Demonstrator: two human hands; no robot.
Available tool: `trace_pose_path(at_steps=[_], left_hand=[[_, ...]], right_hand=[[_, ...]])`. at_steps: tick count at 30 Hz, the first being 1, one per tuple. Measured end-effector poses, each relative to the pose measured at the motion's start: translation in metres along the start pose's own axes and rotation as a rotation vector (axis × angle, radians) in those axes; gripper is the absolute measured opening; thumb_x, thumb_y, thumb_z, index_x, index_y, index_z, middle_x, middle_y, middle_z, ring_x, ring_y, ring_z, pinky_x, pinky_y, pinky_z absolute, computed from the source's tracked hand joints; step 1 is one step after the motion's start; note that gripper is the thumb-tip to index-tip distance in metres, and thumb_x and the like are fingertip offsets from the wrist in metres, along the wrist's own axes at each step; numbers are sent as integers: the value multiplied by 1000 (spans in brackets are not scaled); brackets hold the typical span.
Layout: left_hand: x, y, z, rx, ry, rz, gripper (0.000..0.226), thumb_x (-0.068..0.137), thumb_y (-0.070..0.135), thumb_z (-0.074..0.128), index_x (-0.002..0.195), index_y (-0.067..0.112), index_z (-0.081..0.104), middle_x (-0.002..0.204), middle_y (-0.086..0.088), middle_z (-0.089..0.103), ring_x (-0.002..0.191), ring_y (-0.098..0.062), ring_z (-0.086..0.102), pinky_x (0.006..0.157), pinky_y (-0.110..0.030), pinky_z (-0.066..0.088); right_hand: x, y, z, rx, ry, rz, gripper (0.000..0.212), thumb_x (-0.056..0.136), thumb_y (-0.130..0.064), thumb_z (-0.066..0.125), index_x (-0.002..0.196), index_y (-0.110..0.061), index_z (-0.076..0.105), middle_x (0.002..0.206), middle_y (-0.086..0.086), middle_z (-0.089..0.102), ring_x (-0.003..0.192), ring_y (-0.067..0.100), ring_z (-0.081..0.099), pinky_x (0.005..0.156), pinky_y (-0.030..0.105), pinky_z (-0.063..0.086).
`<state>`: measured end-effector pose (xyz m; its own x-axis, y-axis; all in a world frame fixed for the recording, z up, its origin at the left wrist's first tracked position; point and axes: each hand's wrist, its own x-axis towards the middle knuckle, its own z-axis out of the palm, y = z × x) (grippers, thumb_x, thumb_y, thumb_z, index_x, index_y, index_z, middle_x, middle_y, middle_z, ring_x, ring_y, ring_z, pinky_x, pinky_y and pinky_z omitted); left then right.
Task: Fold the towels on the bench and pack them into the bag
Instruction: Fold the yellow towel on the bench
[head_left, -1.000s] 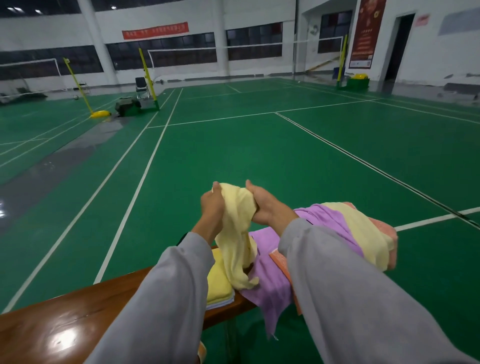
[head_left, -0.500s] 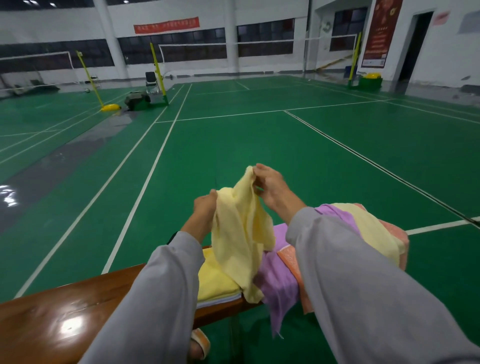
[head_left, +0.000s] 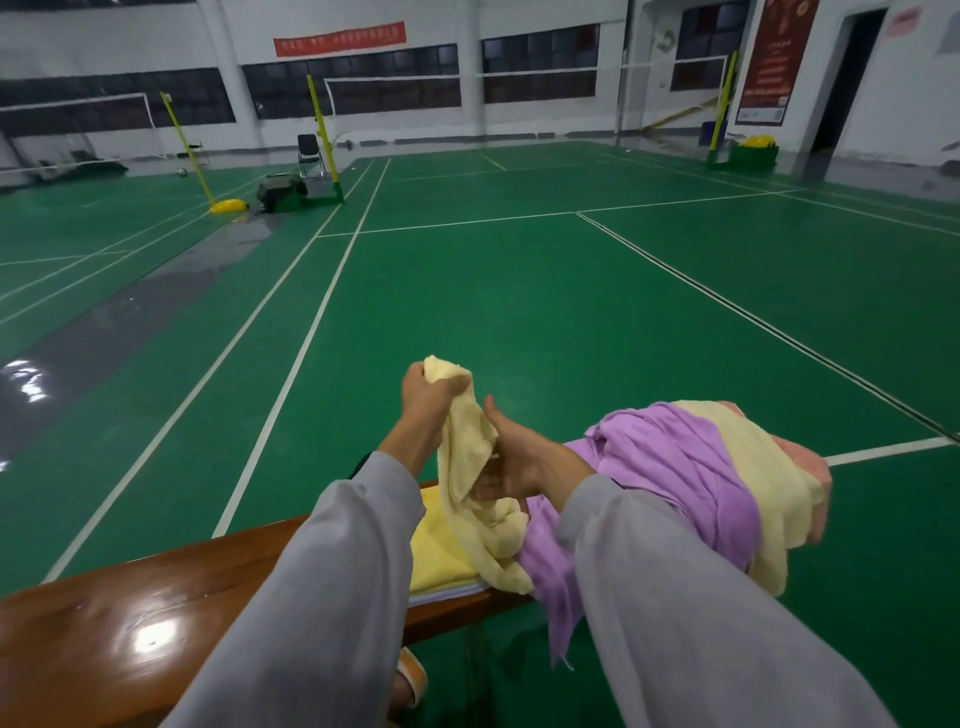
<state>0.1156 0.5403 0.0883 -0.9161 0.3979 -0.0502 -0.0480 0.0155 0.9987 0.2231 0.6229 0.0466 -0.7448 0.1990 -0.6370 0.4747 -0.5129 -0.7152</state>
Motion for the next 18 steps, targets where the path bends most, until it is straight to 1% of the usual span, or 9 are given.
trace_pose_path(at_steps=[1, 3, 4, 7, 9, 12, 15, 17, 18], left_hand=[[2, -1, -2, -3, 4, 2, 36, 84, 10, 79, 115, 4, 61, 104, -14, 68, 87, -27, 67, 75, -40, 58], [4, -2, -5, 1, -1, 2, 24, 89, 20, 77, 105, 4, 68, 95, -13, 72, 84, -28, 69, 74, -40, 59], [5, -2, -7, 43, 21, 16, 22, 91, 25, 75, 99, 6, 69, 92, -13, 72, 83, -28, 68, 76, -42, 59], [12, -1, -22, 202, 169, 30, 33, 94, 41, 68, 85, 9, 64, 86, -9, 67, 82, -28, 63, 79, -42, 55], [20, 1, -37, 132, 217, -57, 37, 93, 43, 70, 82, 9, 60, 87, -8, 65, 83, -28, 63, 77, -41, 56], [24, 5, -45, -24, 182, -201, 34, 89, 40, 74, 93, 10, 60, 95, -9, 66, 85, -27, 65, 81, -46, 61], [24, 11, -45, -115, 168, -227, 37, 90, 31, 73, 111, 6, 54, 103, -11, 65, 90, -28, 66, 89, -45, 59], [28, 15, -51, -72, 153, -220, 37, 93, 32, 69, 114, 4, 55, 102, -11, 66, 88, -27, 66, 83, -42, 59], [31, 17, -57, -26, 160, -216, 36, 95, 35, 67, 110, 4, 58, 96, -9, 65, 80, -24, 64, 73, -37, 58]], right_hand=[[-1, -2, 4, 2, -6, -51, 78, 81, -80, 56, 106, -8, 72, 100, 12, 72, 101, 30, 67, 85, 43, 61], [5, -11, 6, 105, 108, -231, 51, 94, -54, 64, 118, -10, 68, 108, 14, 74, 98, 29, 70, 76, 40, 60], [6, -18, 7, 144, 179, -318, 44, 94, -47, 67, 119, -10, 68, 112, 14, 74, 98, 29, 71, 80, 41, 60], [9, -49, -1, 196, 354, -502, 36, 92, -47, 70, 104, -13, 69, 114, 14, 73, 98, 28, 71, 92, 50, 58], [-16, -73, -5, 214, 361, -586, 29, 95, -42, 68, 101, -13, 67, 111, 13, 73, 93, 26, 70, 91, 49, 58], [-34, -94, -4, 257, 301, -547, 38, 100, -46, 59, 116, -12, 64, 110, 13, 73, 97, 30, 71, 90, 51, 59], [-32, -97, -2, 81, 254, -393, 57, 104, -56, 41, 117, -7, 65, 112, 13, 73, 97, 29, 71, 84, 43, 61], [-32, -108, -7, 163, 181, -433, 66, 102, -62, 37, 123, -6, 64, 119, 14, 71, 101, 29, 69, 84, 40, 60], [-38, -116, -9, 237, 153, -479, 70, 98, -67, 40, 125, -7, 64, 122, 15, 69, 106, 30, 69, 88, 43, 59]])
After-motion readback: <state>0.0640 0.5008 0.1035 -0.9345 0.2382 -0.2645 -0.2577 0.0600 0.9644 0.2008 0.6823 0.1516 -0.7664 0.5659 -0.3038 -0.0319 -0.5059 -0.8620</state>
